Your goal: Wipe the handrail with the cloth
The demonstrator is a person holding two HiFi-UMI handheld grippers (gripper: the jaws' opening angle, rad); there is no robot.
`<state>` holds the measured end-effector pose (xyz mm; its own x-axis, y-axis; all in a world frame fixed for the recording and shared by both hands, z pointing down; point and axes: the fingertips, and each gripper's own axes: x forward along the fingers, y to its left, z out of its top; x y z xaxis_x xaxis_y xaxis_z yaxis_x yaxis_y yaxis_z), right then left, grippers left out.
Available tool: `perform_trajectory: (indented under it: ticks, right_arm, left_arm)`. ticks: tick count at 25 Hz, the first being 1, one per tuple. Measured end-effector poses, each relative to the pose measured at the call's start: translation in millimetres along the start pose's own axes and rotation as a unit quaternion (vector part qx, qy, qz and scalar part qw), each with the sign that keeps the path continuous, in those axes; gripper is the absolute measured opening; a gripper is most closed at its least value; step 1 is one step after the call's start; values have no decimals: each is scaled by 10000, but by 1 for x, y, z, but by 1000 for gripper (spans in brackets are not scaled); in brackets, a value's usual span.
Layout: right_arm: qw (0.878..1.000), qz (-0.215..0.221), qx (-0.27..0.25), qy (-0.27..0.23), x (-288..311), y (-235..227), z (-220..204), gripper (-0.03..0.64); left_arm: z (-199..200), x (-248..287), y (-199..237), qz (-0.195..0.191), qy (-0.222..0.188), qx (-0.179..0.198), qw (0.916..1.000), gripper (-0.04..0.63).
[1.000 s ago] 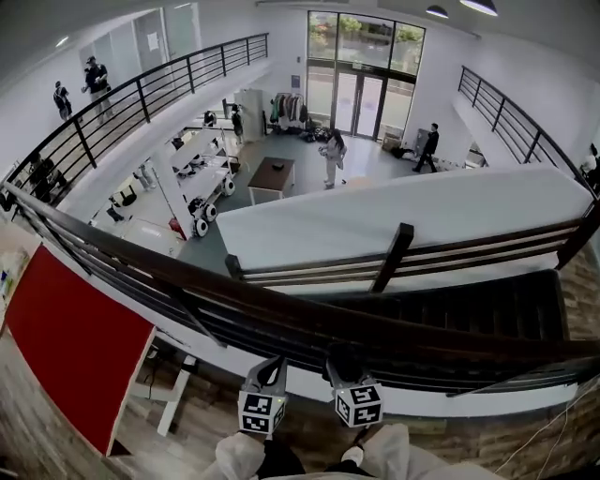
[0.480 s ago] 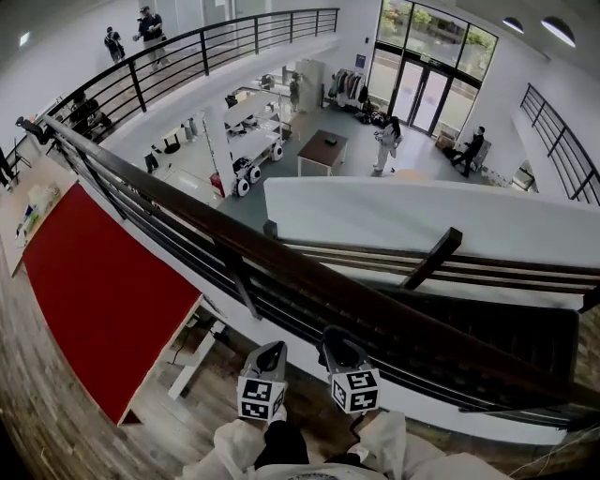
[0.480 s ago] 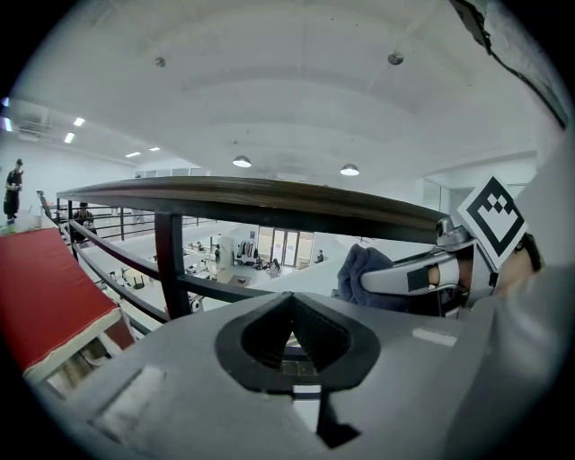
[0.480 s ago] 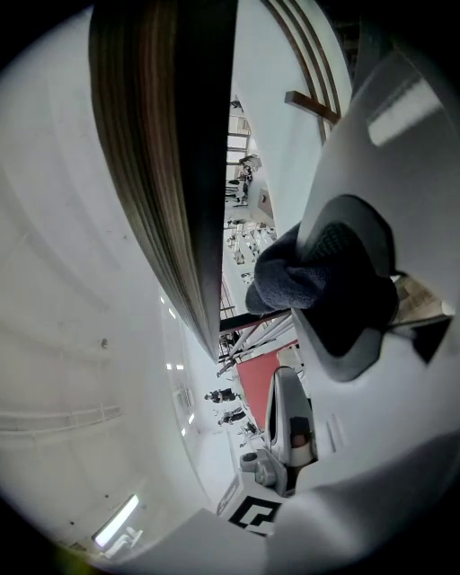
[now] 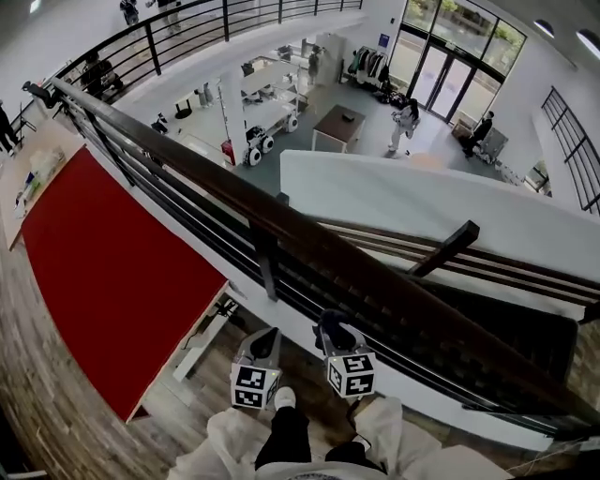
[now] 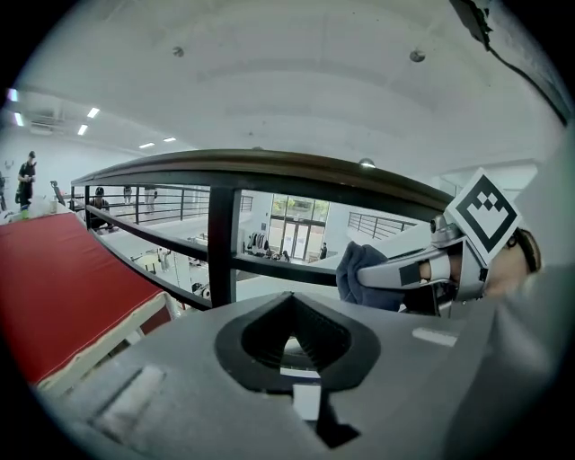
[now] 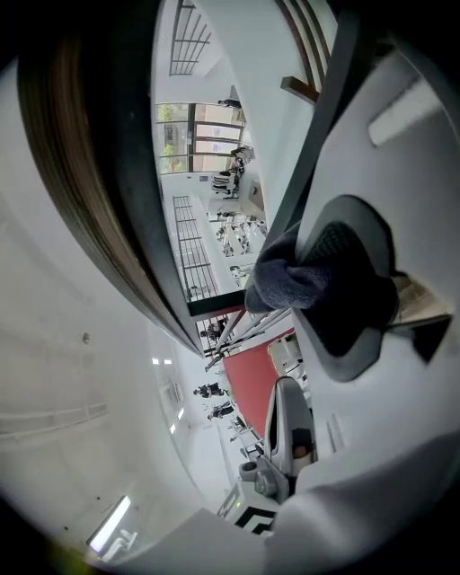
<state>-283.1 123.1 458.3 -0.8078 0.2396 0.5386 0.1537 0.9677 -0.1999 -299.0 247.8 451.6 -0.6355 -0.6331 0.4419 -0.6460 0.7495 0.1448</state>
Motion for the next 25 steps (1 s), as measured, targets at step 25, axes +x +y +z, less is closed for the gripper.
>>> perform_trajectory:
  ticks: [25]
  right_arm:
    - [9995, 130, 107, 270, 205, 12, -45, 91]
  left_arm:
    - [-67, 137, 116, 9, 207, 76, 9998, -2]
